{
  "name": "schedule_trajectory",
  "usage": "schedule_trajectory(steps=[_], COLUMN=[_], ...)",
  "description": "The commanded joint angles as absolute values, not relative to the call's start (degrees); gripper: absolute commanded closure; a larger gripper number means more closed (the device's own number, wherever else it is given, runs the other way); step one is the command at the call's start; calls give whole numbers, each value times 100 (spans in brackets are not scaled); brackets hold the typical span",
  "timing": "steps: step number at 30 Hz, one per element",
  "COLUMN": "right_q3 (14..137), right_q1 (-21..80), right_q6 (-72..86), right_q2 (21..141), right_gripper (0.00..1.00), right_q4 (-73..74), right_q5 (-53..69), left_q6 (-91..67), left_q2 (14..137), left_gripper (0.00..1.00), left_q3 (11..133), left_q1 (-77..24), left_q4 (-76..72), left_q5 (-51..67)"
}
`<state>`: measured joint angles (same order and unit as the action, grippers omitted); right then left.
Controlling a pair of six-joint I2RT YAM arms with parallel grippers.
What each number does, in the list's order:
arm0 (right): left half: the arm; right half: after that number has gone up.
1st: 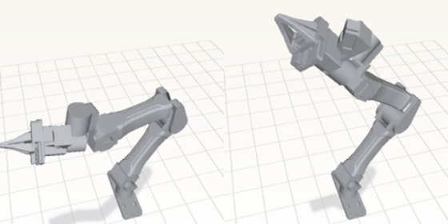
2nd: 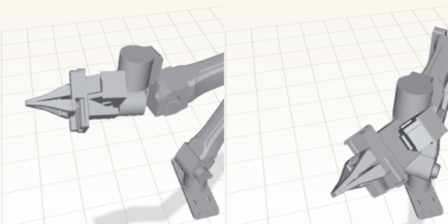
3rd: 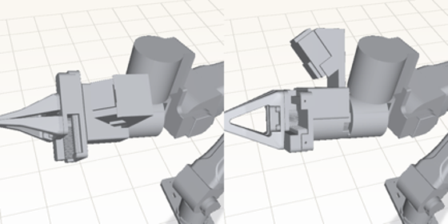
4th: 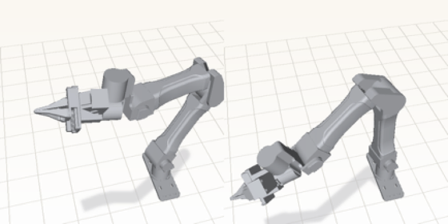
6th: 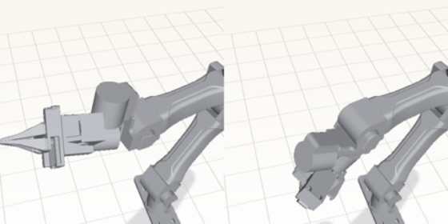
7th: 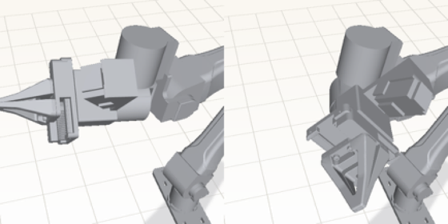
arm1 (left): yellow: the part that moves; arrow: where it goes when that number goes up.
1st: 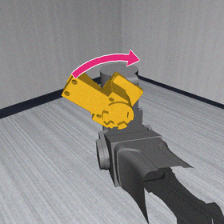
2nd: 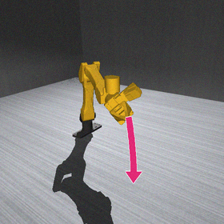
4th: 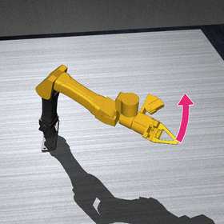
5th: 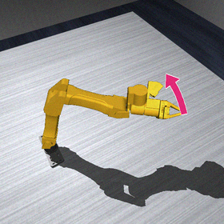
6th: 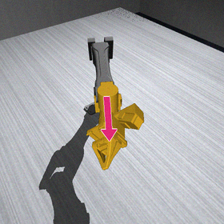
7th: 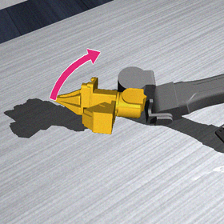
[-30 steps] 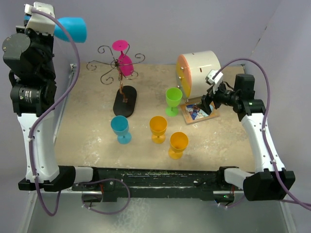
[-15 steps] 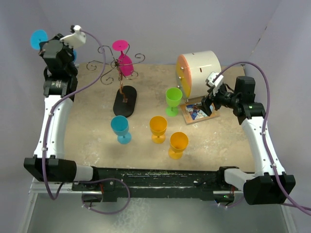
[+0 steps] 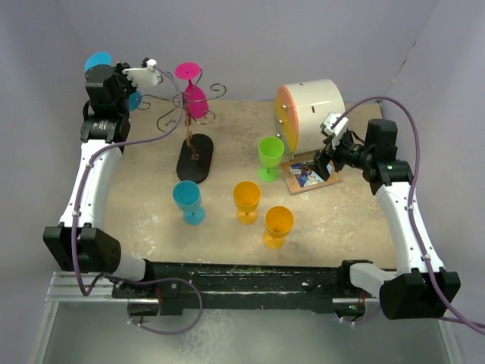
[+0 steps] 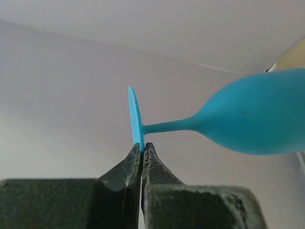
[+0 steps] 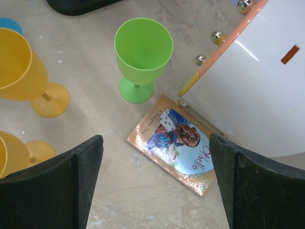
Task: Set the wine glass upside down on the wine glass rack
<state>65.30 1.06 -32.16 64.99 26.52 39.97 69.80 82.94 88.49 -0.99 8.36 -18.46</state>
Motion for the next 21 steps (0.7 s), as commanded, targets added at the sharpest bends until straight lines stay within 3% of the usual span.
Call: schedule_trajectory(steps=[1, 21], right_q3=[6513, 6469], right_q1=[79, 79], right_q6=[-3293, -3280], right_q2=[6471, 6504], right_gripper=[6, 6], right_q4=[2461, 2426], right_q5=[4025, 4053], left_q6=[7153, 7650], left_q2=[8382, 8719], left_gripper=[100, 100], left_q3=[9345, 9878], left_q1=[-215, -823], left_q4=[1130, 2205], left_q5=[-1022, -342])
